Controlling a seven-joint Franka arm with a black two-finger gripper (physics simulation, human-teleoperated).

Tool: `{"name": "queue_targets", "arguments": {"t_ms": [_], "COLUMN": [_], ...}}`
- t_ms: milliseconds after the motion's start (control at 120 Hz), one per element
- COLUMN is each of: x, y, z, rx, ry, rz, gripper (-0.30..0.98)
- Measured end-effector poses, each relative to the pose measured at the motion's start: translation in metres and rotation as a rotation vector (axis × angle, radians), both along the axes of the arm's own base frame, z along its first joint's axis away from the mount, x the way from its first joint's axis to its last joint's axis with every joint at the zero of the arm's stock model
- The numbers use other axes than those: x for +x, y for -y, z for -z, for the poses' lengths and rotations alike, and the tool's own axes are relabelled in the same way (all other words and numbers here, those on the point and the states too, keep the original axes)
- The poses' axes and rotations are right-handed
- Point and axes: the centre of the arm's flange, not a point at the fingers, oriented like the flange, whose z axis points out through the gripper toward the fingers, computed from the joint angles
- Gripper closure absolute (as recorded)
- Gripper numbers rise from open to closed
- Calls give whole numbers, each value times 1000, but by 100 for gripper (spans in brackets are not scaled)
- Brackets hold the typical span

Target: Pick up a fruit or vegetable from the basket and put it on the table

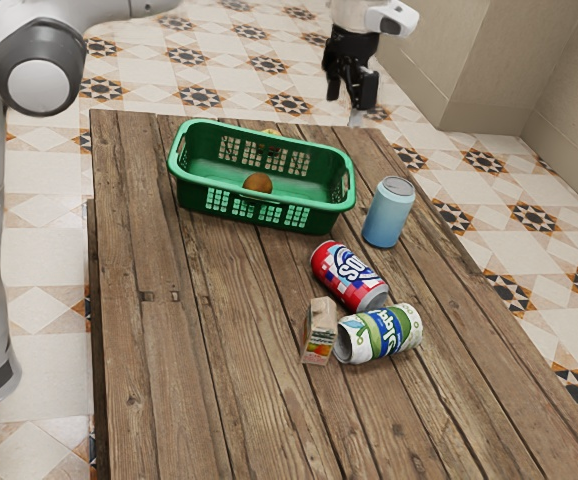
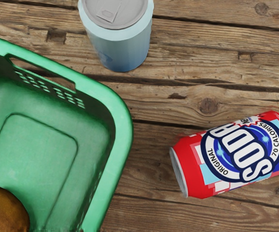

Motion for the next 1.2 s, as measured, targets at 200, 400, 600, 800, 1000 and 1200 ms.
{"name": "queue_targets", "arguments": {"t_ms": [200,400,600,800,1000,1200], "x": [-3,-82,-70,-54,-63,-110], "y": [-6,9,-5,-123,-148,-142], "z": [0,-140,-101,-38,15,105], "rx": [-7,12,6,-4,-142,-138], "ry": [-20,230,80,-69,-155,-183], "rz": [-16,2,-31,-271,-362,-423], "gripper": [0,0,0,0,0,0]}}
